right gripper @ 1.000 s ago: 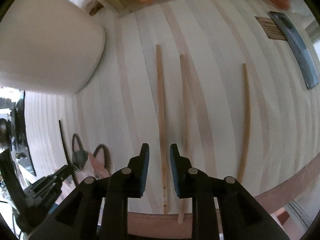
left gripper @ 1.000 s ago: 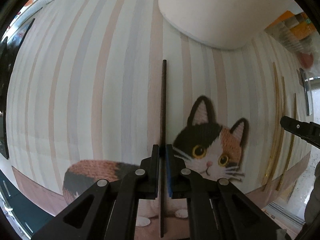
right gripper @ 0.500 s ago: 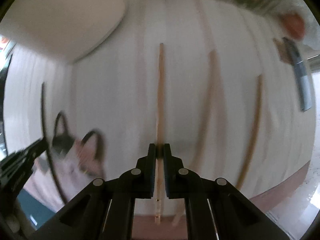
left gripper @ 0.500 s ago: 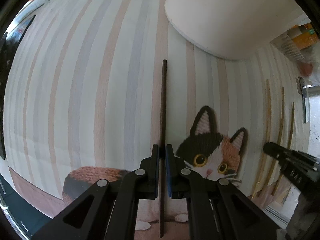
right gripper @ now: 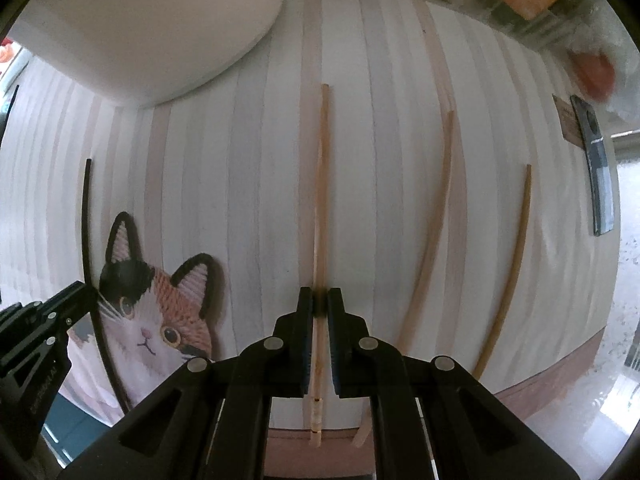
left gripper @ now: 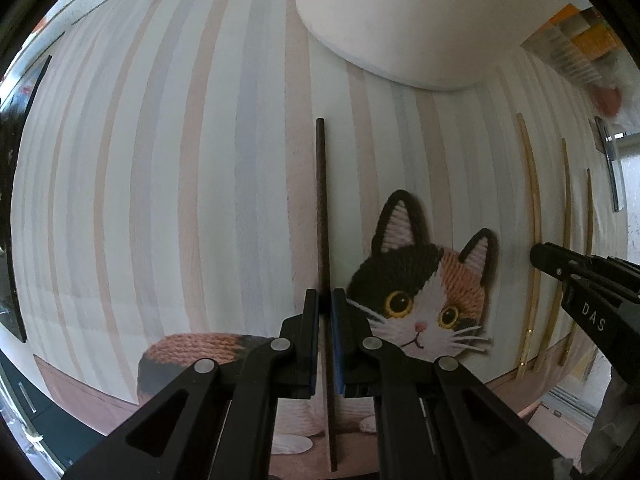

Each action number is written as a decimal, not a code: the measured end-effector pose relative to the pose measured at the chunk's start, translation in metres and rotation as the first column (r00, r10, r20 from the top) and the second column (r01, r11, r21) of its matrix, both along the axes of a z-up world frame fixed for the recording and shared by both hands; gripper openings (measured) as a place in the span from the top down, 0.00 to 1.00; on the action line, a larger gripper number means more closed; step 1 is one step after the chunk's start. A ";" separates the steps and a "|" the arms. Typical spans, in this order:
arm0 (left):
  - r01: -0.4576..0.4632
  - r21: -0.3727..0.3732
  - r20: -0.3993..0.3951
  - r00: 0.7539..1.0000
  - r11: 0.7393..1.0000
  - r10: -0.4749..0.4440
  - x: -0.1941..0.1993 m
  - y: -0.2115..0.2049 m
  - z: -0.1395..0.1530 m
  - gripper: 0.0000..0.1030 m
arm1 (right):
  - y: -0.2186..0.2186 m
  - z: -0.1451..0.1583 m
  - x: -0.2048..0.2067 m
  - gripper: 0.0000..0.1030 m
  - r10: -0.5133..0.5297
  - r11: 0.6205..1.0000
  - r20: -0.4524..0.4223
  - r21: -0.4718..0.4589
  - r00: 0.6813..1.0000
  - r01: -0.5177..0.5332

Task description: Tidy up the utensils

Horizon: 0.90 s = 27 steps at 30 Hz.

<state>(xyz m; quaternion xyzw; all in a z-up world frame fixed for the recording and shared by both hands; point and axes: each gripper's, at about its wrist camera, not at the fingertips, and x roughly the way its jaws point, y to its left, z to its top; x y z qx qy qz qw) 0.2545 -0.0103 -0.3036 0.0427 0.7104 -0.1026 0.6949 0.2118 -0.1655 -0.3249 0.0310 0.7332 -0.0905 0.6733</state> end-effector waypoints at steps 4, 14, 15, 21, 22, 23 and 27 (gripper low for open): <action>-0.009 0.019 0.044 0.999 1.000 0.008 -0.009 0.002 0.005 0.97 | -0.014 0.003 -0.002 0.93 -0.026 0.999 0.038 0.034 0.999 0.025; 0.018 -0.013 0.175 0.984 1.000 -0.016 -0.031 0.004 0.054 0.97 | -0.014 0.048 -0.025 0.93 -0.050 0.996 0.208 0.080 0.977 0.034; 0.017 -0.015 0.190 0.982 1.000 -0.013 -0.033 0.002 0.060 0.97 | -0.013 0.054 -0.026 0.93 -0.049 0.997 0.228 0.076 0.972 0.032; 0.021 -0.023 0.298 0.955 1.000 -0.013 -0.044 0.004 0.095 0.97 | -0.011 0.086 -0.038 0.93 -0.056 0.997 0.342 0.063 0.938 0.036; 0.024 -0.023 0.311 0.950 0.999 -0.015 -0.045 0.002 0.098 0.97 | -0.017 0.093 -0.046 0.93 -0.054 0.998 0.359 0.058 0.932 0.036; 0.025 -0.023 0.325 0.946 0.999 -0.016 -0.047 -0.001 0.102 0.97 | -0.024 0.099 -0.046 0.93 -0.053 0.998 0.375 0.054 0.925 0.035; 0.027 -0.021 0.383 0.924 0.999 -0.017 -0.050 -0.006 0.118 0.97 | -0.016 0.127 -0.056 0.93 -0.039 0.999 0.455 0.014 0.890 0.036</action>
